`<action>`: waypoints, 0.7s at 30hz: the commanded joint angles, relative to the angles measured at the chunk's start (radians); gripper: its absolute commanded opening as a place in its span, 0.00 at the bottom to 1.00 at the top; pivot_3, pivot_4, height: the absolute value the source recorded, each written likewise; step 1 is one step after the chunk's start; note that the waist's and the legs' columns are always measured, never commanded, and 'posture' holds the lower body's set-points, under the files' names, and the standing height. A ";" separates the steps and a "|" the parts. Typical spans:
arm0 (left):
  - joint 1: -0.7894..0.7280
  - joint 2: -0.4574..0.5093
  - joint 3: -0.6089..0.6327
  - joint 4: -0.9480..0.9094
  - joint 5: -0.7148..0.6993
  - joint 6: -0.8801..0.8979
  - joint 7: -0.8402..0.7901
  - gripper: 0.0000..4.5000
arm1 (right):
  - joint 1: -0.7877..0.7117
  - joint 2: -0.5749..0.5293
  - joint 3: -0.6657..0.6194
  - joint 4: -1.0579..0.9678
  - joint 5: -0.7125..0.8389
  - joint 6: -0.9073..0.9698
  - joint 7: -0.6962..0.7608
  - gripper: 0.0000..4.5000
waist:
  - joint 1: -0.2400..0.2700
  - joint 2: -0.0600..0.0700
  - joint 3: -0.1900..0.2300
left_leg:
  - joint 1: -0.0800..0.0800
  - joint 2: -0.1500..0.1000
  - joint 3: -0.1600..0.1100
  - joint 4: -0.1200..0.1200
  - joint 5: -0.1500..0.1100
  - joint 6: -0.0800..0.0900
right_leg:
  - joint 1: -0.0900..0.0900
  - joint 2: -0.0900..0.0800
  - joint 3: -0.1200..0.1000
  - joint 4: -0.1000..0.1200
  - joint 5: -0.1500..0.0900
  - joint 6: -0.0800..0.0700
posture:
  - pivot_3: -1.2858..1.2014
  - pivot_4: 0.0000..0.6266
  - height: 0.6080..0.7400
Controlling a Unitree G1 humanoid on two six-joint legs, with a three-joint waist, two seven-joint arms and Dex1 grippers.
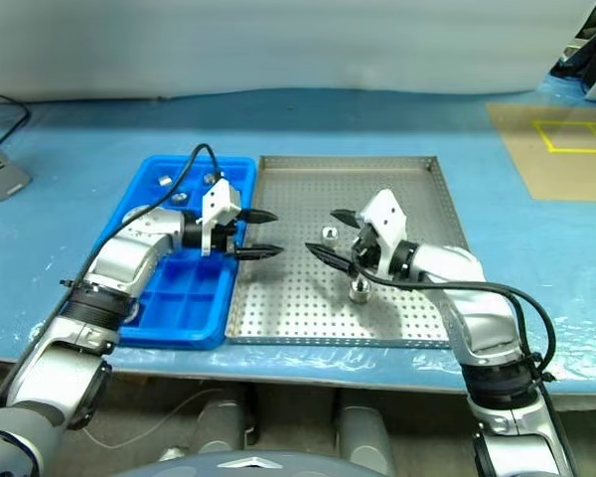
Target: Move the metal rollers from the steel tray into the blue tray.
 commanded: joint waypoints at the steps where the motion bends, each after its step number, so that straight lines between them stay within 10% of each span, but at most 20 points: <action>1: -0.018 -0.009 0.002 0.012 0.005 -0.033 -0.030 0.82 | 0.082 -0.035 -0.053 -0.131 0.055 0.050 -0.017 0.89 | -0.003 0.000 0.000 | 0.000 0.000 0.000 0.000 -0.001 0.001 | 0.000 0.000 0.000 -0.001 0.000 0.000 | 0.37 0.24 1.00; 21: -0.011 -0.014 -0.001 0.061 0.018 -0.089 -0.200 0.82 | 0.249 -0.060 0.010 -0.002 -0.020 -0.034 -0.057 0.89 | -0.008 0.000 0.000 | 0.000 0.000 0.001 0.006 -0.003 0.005 | 0.003 -0.001 0.001 -0.002 0.001 0.001 | 0.38 0.24 1.00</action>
